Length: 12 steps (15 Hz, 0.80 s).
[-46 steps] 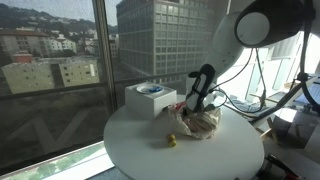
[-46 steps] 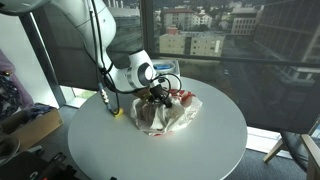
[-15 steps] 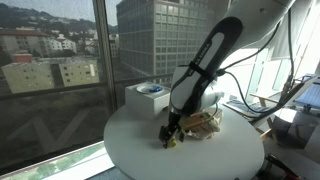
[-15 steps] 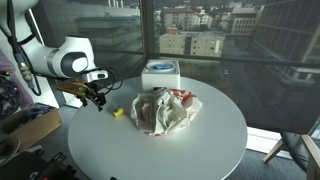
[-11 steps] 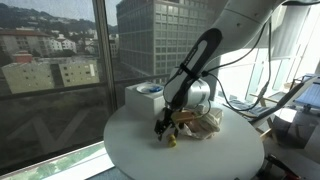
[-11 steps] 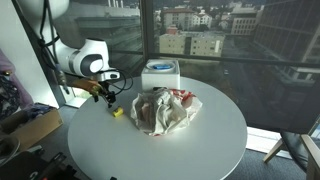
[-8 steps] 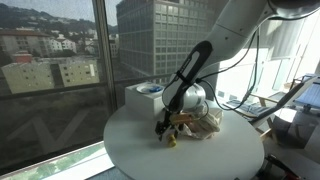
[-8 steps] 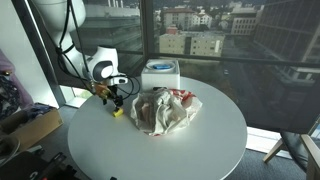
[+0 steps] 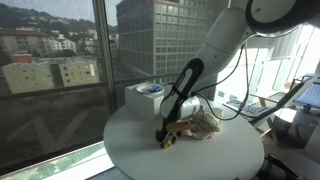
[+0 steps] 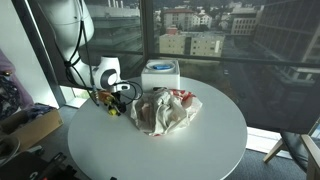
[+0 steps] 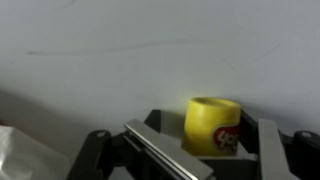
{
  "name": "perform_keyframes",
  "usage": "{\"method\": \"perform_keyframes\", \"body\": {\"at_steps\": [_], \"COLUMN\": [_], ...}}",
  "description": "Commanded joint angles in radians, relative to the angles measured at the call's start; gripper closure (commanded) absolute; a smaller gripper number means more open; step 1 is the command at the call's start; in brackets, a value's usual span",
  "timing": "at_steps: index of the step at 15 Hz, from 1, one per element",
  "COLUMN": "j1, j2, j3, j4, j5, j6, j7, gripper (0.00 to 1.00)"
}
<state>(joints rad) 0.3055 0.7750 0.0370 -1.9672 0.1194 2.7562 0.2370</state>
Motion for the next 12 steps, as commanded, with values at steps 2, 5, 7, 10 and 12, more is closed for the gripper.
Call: {"method": "perform_keyframes", "body": {"at_steps": [2,5,7,10,12], "j1": [0.047,0.061,0.061,0.043,0.050], "j2": [-0.031,-0.085,-0.113,-0.187,-0.237], "j3": [-0.021,-0.038,-0.053,-0.082,-0.131], "j4": [-0.021,-0.069,-0.093,-0.167,-0.218], "j5": [-0.060,-0.081,-0.088,-0.077,-0.074], "j6": [0.006,0.023,0.038,0.117,0.199], "j7": [0.033,0.044,0.058,0.075,0.115], "gripper": [0.64,0.82,0.80,0.80,0.80]}}
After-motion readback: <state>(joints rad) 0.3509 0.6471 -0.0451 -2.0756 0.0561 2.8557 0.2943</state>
